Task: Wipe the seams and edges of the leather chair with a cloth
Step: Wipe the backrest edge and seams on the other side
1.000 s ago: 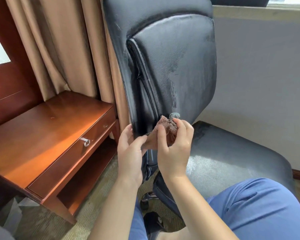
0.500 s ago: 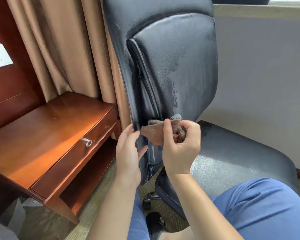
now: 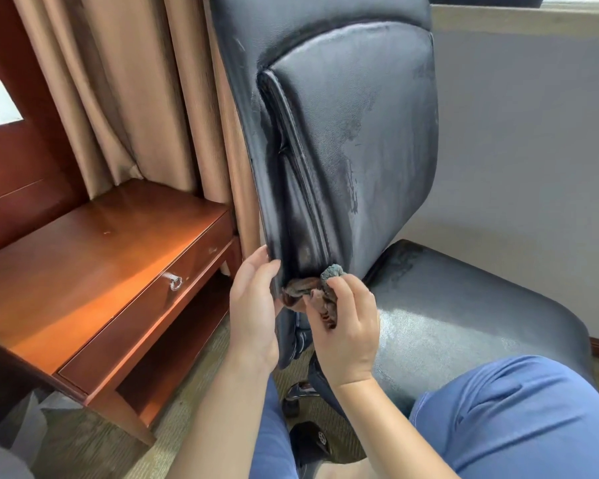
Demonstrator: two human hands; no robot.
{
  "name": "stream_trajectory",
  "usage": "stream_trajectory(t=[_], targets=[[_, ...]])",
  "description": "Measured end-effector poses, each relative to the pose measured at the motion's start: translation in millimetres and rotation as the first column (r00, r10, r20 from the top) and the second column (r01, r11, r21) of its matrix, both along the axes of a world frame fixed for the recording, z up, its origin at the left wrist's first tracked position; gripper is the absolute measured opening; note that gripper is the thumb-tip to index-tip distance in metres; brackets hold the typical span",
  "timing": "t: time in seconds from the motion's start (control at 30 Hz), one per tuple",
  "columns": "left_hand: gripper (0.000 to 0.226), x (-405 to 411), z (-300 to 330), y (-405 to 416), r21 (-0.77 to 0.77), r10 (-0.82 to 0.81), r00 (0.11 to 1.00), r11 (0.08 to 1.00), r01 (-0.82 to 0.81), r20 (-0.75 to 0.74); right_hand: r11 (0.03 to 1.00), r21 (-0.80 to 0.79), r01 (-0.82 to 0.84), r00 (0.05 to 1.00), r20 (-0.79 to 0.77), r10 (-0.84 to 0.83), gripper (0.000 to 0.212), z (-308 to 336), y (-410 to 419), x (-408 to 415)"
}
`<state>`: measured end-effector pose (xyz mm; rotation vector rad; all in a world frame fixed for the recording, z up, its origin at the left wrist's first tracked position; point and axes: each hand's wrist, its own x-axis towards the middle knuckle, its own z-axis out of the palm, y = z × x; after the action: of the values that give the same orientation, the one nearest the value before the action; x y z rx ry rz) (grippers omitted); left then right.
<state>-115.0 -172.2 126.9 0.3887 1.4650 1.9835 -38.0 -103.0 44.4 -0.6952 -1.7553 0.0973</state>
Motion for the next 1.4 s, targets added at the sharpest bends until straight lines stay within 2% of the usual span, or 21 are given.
stream_trajectory(t=[0.13, 0.23, 0.3, 0.43, 0.53, 0.67, 0.77, 0.87, 1.03, 1.1, 1.27, 1.4], targets=[[0.032, -0.6, -0.2, -1.1, 0.002, 0.004, 1.000, 1.000, -0.004, 0.015, 0.993, 0.024, -0.119, 0.982, -0.147, 0.121, 0.018, 31.2, 3.9, -4.8], [0.030, -1.6, 0.4, 0.6, 0.016, 0.029, 0.998, 0.999, -0.030, 0.053, 0.981, 0.089, -0.175, 0.954, -0.233, 0.191, 0.023, 74.8, 7.9, -17.3], [0.028, -2.7, 0.5, 1.1, 0.026, 0.029, 0.997, 0.999, -0.031, 0.075, 0.977, 0.141, -0.163, 0.952, -0.238, 0.193, 0.028, 95.1, 12.2, -27.7], [0.029, -5.4, -0.1, 0.5, 0.009, 0.025, 0.997, 1.000, -0.026, 0.074, 0.954, 0.286, -0.088, 0.992, -0.057, 0.109, 0.021, 93.1, 22.0, -37.4], [0.029, -7.8, 0.7, -1.6, 0.000, 0.018, 0.996, 1.000, -0.018, 0.091, 0.930, 0.367, -0.003, 0.991, 0.126, -0.046, 0.017, 61.2, 20.6, -31.6], [0.032, -7.0, 2.9, -5.3, -0.012, -0.018, 0.999, 1.000, 0.019, 0.046, 0.910, 0.411, 0.052, 0.948, 0.267, -0.175, 0.037, 23.1, 14.2, -20.3], [0.034, -7.3, 3.9, -7.9, -0.013, -0.035, 0.999, 0.999, 0.036, 0.036, 0.903, 0.421, 0.080, 0.938, 0.276, -0.211, 0.038, 25.4, 16.3, -19.0], [0.033, -7.8, 4.4, -10.4, -0.006, -0.044, 0.998, 0.999, 0.044, 0.051, 0.894, 0.448, 0.025, 0.954, 0.256, -0.155, 0.026, 47.0, 19.5, -21.8], [0.034, -9.6, 3.4, -10.6, 0.007, -0.035, 0.997, 0.999, 0.035, 0.075, 0.909, 0.404, 0.107, 0.993, -0.007, -0.114, 0.023, 116.8, 25.3, -36.1], [0.034, -10.3, 3.7, -10.4, 0.003, -0.028, 0.996, 1.000, 0.028, 0.090, 0.911, 0.395, 0.119, 0.993, -0.050, -0.108, 0.022, 133.3, 29.9, -41.7], [0.036, -8.7, 6.8, -10.8, -0.003, -0.046, 0.997, 0.999, 0.046, 0.061, 0.872, 0.486, 0.063, 0.983, 0.119, -0.137, 0.030, 79.3, 28.6, -31.9], [0.038, -8.0, 4.7, -10.9, -0.029, -0.075, 0.997, 0.997, 0.076, 0.035, 0.837, 0.546, 0.023, 0.920, 0.317, -0.232, 0.025, 13.0, 23.1, -9.6]])
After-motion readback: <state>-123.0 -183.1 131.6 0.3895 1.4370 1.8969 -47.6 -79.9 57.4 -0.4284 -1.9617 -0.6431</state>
